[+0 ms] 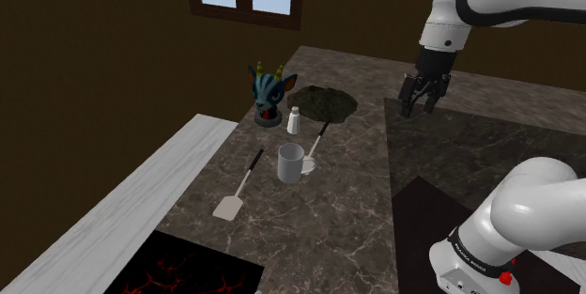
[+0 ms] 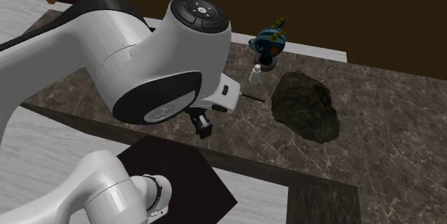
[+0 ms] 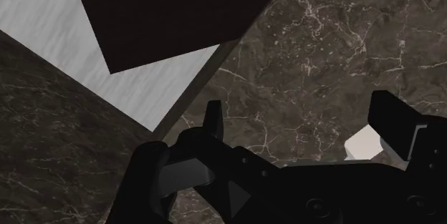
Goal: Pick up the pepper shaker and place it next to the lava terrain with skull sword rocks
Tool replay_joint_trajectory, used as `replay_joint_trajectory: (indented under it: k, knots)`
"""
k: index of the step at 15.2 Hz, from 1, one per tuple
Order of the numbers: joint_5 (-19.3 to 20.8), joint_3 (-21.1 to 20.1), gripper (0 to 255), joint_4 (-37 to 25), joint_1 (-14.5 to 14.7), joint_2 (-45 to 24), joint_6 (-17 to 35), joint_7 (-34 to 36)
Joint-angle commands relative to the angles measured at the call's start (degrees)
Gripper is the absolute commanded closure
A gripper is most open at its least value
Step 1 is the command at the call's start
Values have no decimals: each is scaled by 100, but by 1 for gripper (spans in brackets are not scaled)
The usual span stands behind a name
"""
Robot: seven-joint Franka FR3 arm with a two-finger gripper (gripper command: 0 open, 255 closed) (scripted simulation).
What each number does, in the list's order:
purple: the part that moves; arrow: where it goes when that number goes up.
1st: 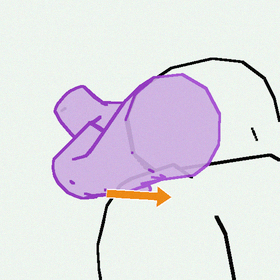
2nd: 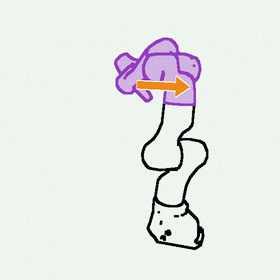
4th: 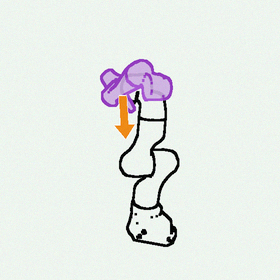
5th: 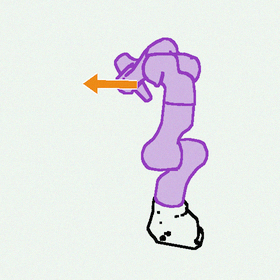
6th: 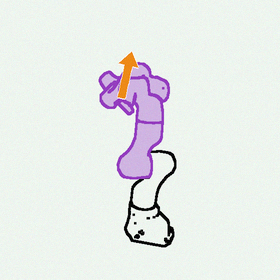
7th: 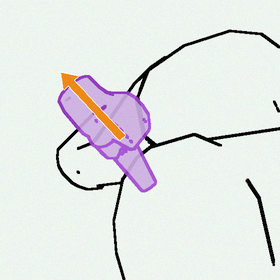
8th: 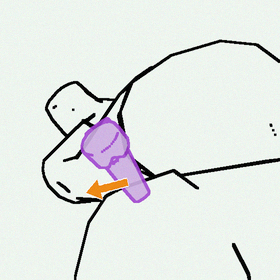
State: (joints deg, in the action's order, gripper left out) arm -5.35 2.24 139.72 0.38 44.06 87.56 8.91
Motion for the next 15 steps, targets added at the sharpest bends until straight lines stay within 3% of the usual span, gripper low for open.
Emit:
replay_joint_trajectory:
  k: [1, 15]
  knots:
    - [0, 0, 0, 0, 0, 0, 0, 0]
    - [-228, -306, 0, -1278, 176, -2937, 1943, 239]
